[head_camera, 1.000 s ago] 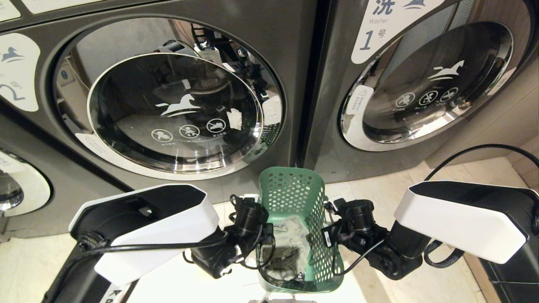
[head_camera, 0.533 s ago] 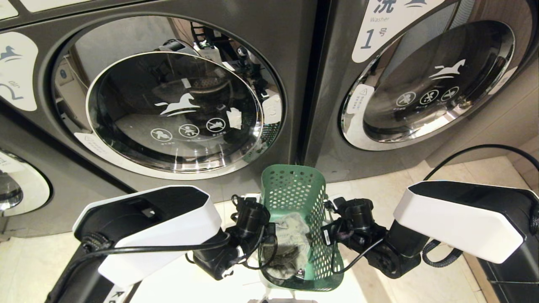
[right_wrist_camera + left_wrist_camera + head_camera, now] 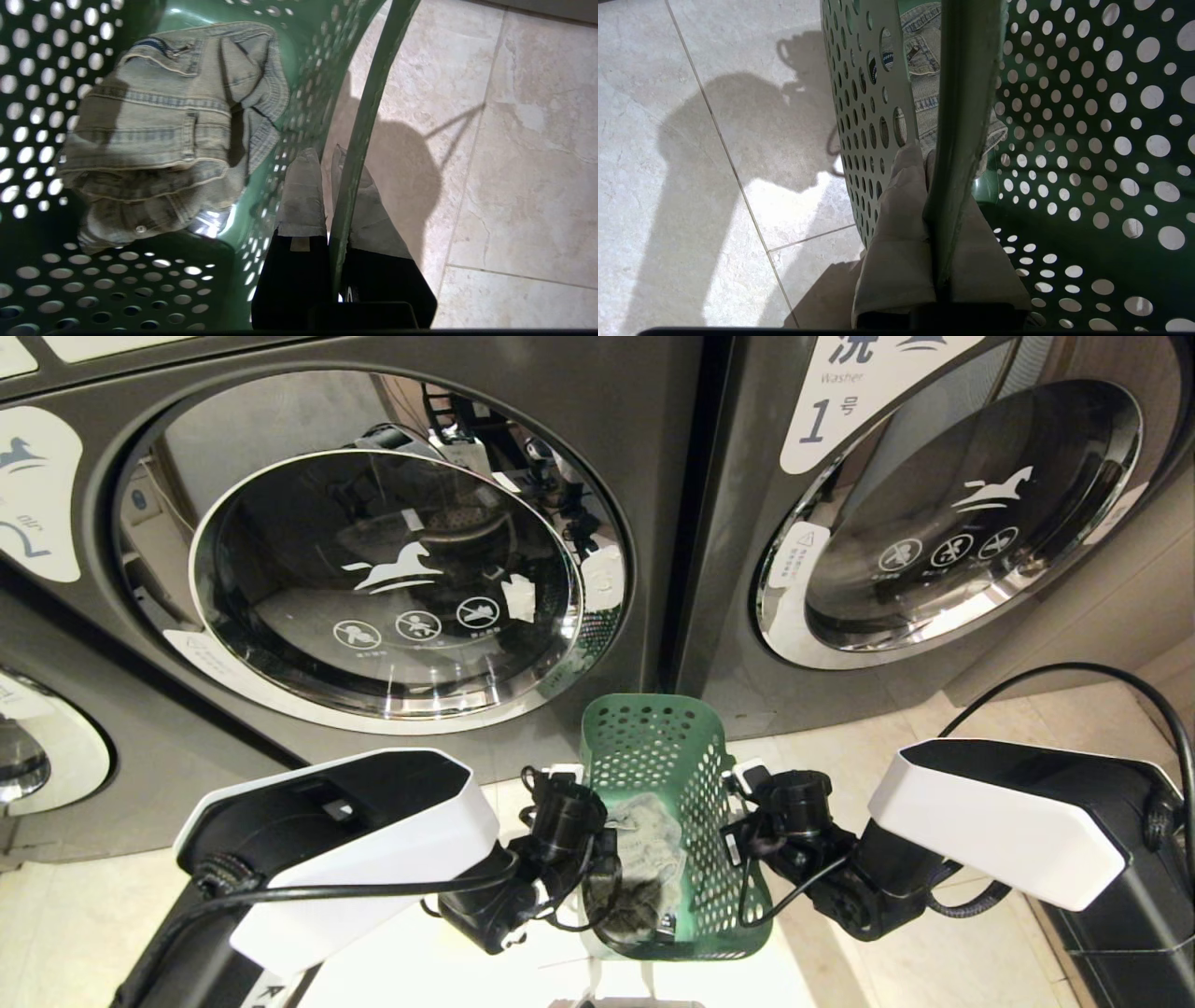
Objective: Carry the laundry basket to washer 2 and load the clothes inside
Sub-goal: Pick up the clothes basket and put it beside the washing machine
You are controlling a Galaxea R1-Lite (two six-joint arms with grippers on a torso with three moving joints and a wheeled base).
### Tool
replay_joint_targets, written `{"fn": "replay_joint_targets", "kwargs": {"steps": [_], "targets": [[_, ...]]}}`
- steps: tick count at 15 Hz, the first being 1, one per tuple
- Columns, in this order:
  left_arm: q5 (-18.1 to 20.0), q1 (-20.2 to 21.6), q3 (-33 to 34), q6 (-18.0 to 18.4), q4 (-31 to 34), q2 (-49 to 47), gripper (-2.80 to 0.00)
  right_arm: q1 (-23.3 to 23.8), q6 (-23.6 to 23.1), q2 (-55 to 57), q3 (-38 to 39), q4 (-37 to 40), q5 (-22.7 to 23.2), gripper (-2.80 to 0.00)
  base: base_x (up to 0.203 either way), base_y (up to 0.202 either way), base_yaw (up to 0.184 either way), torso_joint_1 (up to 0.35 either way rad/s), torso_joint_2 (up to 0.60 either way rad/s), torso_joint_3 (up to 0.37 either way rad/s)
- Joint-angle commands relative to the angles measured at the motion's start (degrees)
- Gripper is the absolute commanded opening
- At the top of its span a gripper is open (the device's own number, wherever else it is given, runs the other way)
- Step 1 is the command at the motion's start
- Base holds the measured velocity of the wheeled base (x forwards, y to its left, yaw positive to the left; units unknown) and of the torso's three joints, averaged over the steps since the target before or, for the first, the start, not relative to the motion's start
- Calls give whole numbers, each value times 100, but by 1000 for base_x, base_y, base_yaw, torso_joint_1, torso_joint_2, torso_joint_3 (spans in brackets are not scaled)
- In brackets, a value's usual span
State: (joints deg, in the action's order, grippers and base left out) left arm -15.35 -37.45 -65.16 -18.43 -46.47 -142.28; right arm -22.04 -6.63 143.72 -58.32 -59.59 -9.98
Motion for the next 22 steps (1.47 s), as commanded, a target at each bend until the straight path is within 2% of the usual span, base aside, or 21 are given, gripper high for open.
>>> {"fn": "replay_joint_targets", "kwargs": {"steps": [1,7,8,9,15,19,22], "targets": [[-21,-25,-23,-19,-11,-37,-280,-2,-22,60,-4,-35,-22,-280,0,0,0,0,0,0],[-21,-60,-255,-50,190,-122,-280,33,-233,30,-22,-27,-224,-280,0,0,0,0,0,0],[-31,-60,-306,-55,263,-149,-280,33,-250,47,-44,-27,-224,-67,0,0,0,0,0,0],[-83,-60,-339,-55,305,-183,0,40,-235,51,-63,-27,-224,0,0,0,0,0,0,0],[-133,-69,-267,-187,414,2,0,33,-194,-148,71,-23,-164,0,0,0,0,0,0,0],[-144,-67,-53,-383,1034,874,0,18,-92,-931,838,0,65,0,0,0,0,0,0,0],[-151,-53,177,-443,1151,1614,0,-66,160,-1682,1362,4,183,0,0,0,0,0,0,0]]}}
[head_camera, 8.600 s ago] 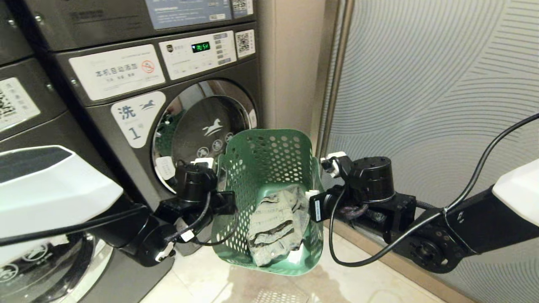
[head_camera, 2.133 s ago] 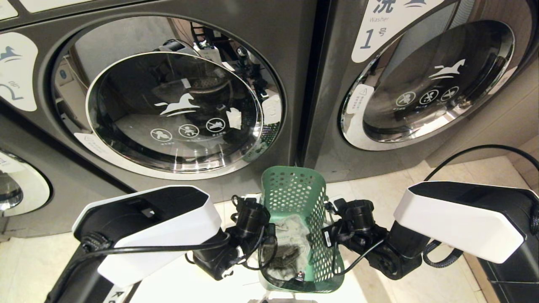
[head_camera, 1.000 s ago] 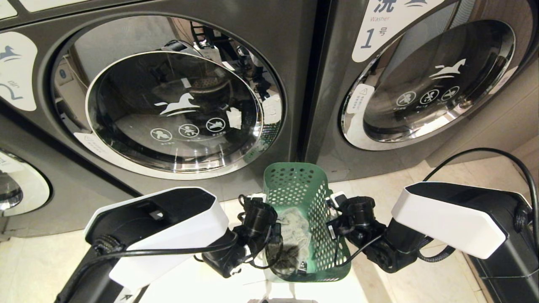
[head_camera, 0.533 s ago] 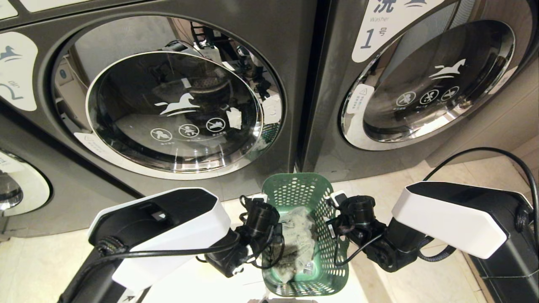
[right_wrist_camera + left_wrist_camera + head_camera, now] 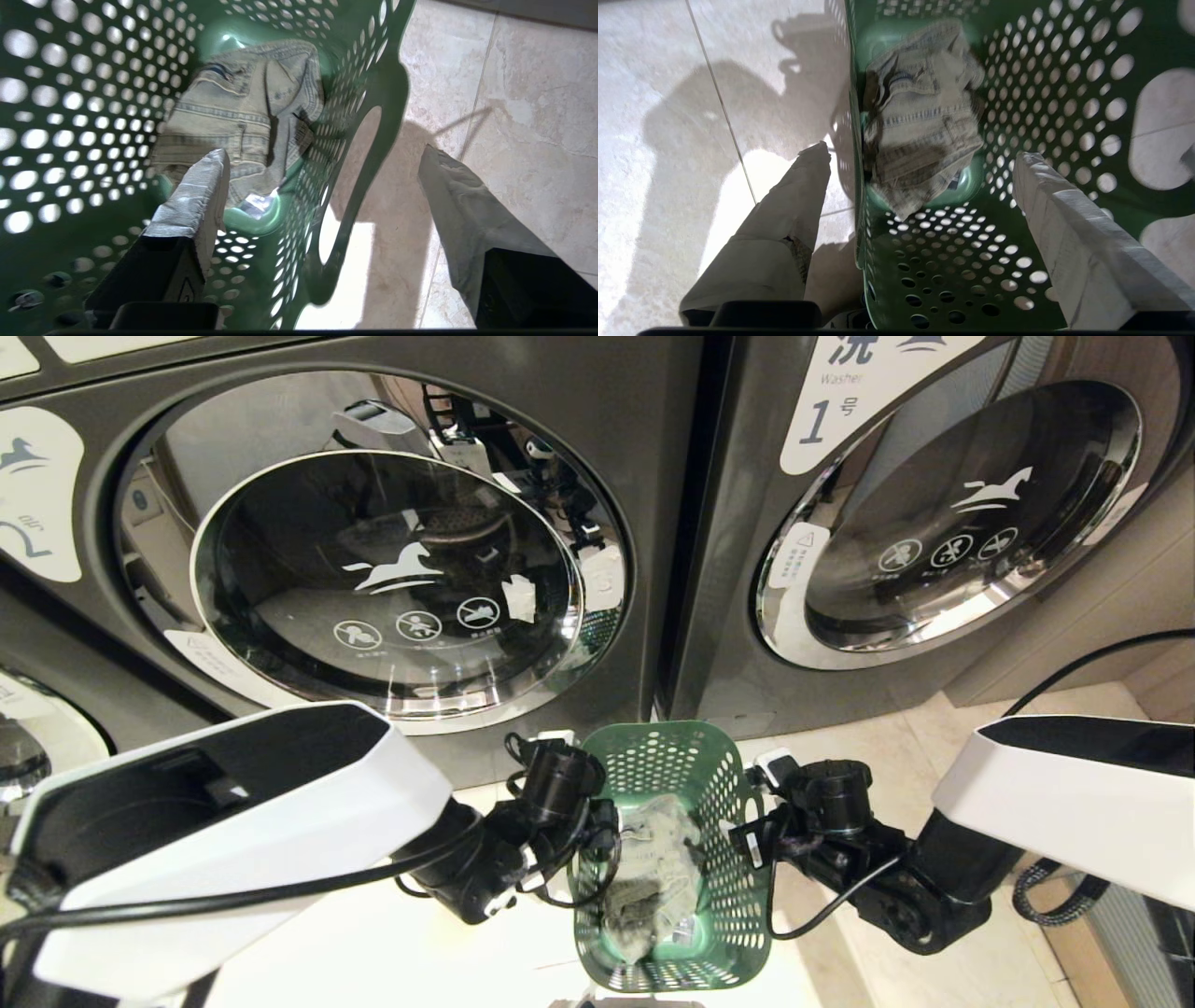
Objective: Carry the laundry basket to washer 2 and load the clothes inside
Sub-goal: Pick up the clothes basket and put it beside the washing machine
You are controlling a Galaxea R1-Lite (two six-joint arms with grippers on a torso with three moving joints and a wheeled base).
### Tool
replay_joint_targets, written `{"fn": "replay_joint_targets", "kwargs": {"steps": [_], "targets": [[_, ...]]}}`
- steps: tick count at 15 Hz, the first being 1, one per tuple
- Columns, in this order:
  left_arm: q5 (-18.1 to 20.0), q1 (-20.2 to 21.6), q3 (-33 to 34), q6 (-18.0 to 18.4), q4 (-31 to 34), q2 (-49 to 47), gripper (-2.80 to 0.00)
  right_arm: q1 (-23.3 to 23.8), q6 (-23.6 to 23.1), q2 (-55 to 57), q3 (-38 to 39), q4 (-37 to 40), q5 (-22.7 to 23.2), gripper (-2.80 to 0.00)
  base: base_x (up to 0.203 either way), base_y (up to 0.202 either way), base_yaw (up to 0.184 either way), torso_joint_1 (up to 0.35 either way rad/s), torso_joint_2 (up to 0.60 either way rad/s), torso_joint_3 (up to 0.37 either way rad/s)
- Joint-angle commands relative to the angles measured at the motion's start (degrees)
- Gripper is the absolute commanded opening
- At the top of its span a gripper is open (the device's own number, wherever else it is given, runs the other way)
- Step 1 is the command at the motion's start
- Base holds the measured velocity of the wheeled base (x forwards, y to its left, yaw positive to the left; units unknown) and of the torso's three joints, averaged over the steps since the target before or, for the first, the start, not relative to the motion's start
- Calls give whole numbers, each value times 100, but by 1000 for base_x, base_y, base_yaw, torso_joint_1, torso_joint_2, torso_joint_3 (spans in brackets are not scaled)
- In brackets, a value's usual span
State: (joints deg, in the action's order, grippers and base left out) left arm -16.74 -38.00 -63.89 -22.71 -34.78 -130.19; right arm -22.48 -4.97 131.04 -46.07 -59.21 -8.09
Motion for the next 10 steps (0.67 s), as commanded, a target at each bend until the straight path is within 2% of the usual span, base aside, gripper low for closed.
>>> {"fn": "replay_joint_targets", "kwargs": {"steps": [1,4,5,6,10], "targets": [[-13,2,108,-19,-2,633,0,-58,20,-647,300,-35,4,0,0,0,0,0,0,0],[-13,99,414,-29,44,1100,0,-202,53,-1157,638,-29,3,0,0,0,0,0,0,0],[-20,152,543,-52,27,1153,-280,-212,50,-1196,706,-29,-7,0,0,0,0,0,0,0],[-22,187,640,-65,13,1180,-280,-212,41,-1195,731,-29,-8,-280,0,0,0,0,0,0],[-31,205,857,-207,-11,1361,-280,-317,83,-1265,802,-38,-34,-280,0,0,0,0,0,0]]}}
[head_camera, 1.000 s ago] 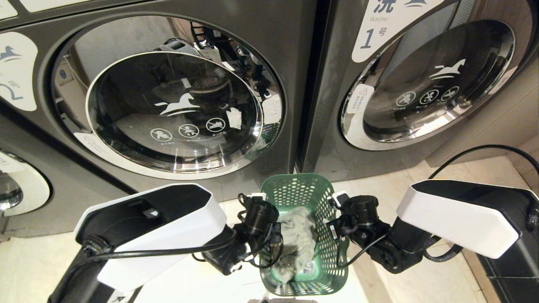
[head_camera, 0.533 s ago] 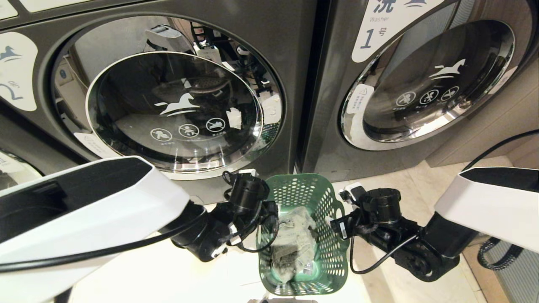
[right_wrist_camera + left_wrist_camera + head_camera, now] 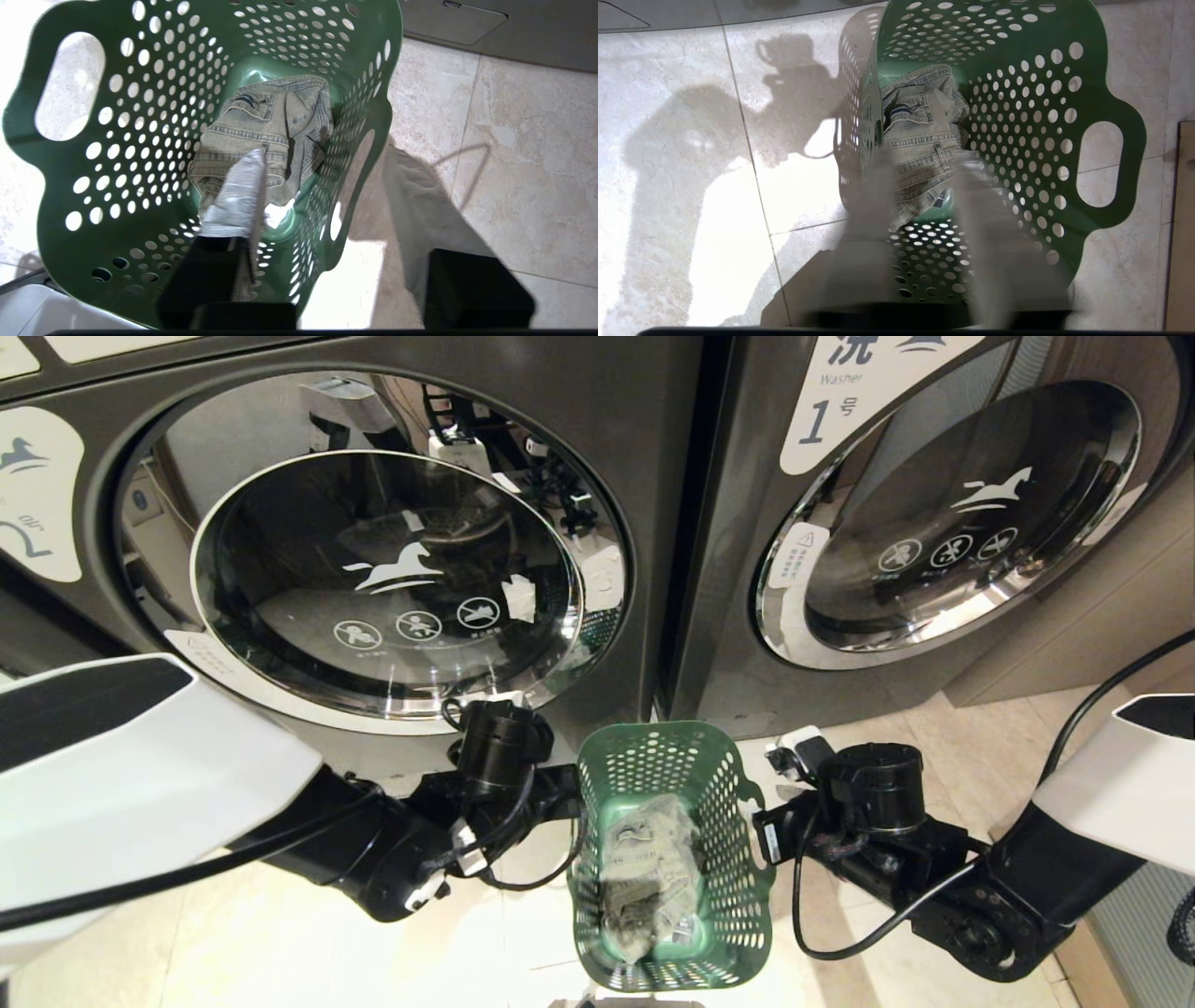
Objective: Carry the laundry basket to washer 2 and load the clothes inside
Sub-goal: Pick up the clothes basket and put it beside the washing machine, then open the lid of the washing machine
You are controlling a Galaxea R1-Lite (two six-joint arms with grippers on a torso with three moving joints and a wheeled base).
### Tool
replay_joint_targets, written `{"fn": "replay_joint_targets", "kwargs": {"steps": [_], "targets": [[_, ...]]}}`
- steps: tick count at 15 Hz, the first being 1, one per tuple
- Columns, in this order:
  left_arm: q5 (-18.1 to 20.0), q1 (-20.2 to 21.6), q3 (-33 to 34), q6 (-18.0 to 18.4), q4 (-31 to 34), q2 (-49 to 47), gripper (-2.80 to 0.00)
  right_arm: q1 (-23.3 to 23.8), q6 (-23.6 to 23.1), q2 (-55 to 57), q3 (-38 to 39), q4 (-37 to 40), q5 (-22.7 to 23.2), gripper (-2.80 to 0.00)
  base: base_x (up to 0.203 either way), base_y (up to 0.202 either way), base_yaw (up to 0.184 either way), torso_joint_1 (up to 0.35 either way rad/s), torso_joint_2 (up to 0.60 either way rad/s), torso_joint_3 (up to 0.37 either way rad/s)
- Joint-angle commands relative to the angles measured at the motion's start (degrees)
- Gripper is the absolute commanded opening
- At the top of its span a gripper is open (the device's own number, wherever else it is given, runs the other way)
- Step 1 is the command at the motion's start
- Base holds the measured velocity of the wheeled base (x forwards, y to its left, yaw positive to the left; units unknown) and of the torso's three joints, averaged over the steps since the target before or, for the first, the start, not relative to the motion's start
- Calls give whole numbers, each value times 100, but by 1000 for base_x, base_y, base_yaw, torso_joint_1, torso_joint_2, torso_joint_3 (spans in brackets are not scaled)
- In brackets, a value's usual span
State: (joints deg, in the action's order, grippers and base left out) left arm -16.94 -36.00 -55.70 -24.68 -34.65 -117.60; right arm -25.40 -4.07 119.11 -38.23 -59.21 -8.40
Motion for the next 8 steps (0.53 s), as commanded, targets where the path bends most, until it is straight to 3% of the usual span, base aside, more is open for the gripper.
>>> {"fn": "replay_joint_targets", "kwargs": {"steps": [1,5,8], "targets": [[-43,5,67,-27,-25,149,-280,-75,2,-104,22,-38,-13,-280,0,0,0,0,0,0],[-223,93,197,-15,-19,446,-280,-46,23,-592,234,-43,-21,-280,0,0,0,0,0,0],[-259,641,347,2,23,980,-280,540,30,-1402,610,-39,-23,-280,0,0,0,0,0,0]]}}
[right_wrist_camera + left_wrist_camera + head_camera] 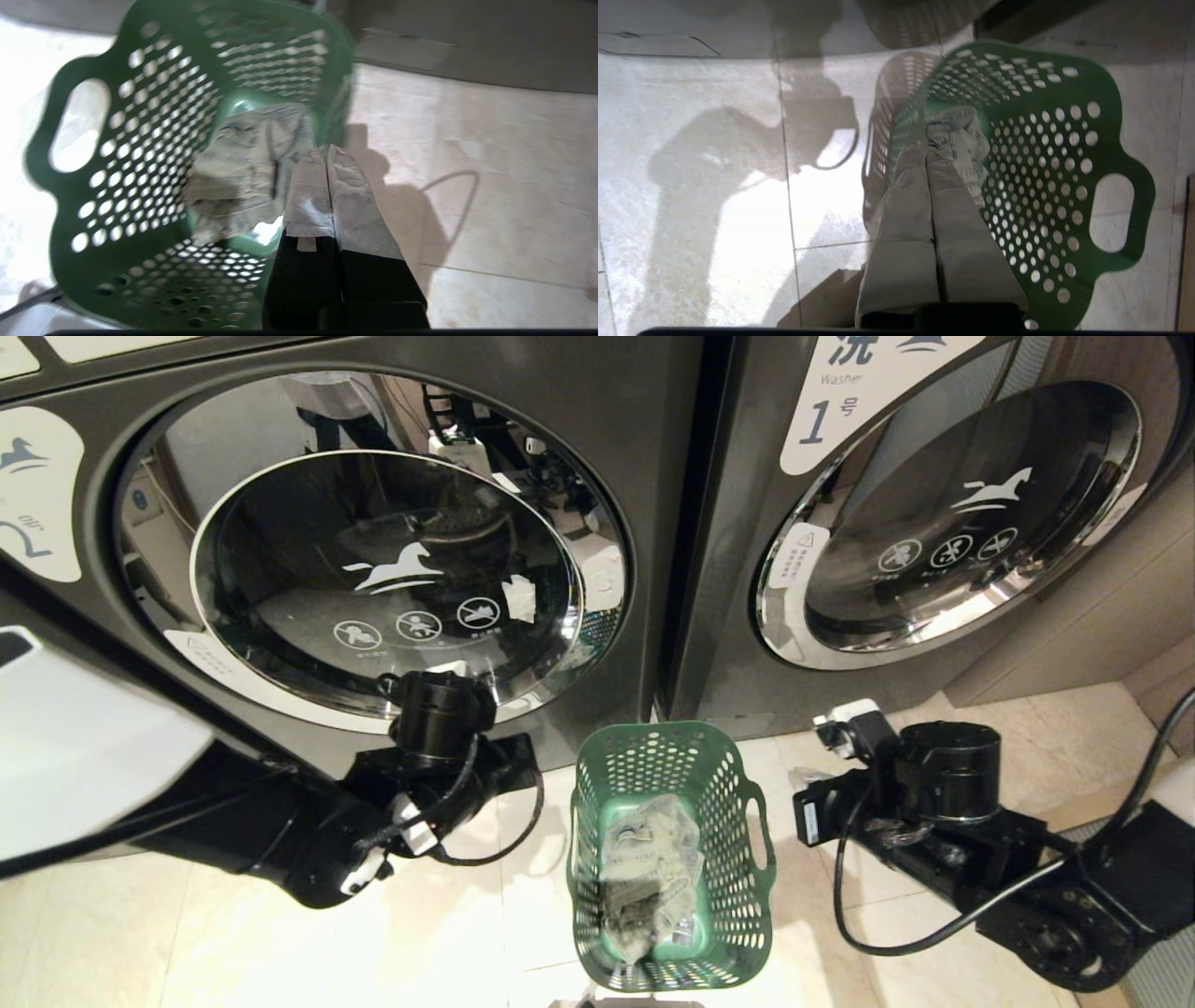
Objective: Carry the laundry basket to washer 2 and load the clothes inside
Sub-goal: Open the lid of the washing machine
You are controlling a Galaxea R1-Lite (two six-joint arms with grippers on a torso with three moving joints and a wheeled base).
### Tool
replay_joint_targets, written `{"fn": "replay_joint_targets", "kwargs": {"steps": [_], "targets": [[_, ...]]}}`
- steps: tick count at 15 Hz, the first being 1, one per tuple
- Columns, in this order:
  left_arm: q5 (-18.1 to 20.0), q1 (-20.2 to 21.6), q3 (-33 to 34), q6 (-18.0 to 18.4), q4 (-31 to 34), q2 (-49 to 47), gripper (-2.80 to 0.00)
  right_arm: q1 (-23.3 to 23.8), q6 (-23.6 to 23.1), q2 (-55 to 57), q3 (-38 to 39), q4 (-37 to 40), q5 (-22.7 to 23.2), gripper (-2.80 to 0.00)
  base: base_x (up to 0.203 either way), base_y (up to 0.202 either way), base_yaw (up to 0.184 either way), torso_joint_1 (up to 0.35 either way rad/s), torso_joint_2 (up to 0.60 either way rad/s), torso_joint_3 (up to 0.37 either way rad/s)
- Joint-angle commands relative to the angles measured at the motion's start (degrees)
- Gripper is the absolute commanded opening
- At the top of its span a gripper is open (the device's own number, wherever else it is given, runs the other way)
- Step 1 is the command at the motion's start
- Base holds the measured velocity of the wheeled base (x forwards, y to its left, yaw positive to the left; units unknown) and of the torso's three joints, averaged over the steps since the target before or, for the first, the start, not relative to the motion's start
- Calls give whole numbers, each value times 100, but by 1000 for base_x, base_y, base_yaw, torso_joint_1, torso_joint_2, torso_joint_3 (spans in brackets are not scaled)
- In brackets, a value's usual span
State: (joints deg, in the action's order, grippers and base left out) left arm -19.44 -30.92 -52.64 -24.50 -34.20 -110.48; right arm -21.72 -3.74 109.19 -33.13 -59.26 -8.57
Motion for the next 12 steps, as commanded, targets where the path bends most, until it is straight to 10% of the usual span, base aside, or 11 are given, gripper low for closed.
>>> {"fn": "replay_joint_targets", "kwargs": {"steps": [1,8,12], "targets": [[-31,307,199,-12,-19,521,-280,363,0,-706,355,-38,-5,-280,0,0,0,0,0,0],[-405,785,2857,675,24,2615,-280,521,-11,-2989,3162,65,0,-280,0,0,0,0,0,0],[-580,1260,4178,1227,74,4045,-280,533,-132,-5147,3155,2181,37,-280,0,0,0,0,0,0]]}}
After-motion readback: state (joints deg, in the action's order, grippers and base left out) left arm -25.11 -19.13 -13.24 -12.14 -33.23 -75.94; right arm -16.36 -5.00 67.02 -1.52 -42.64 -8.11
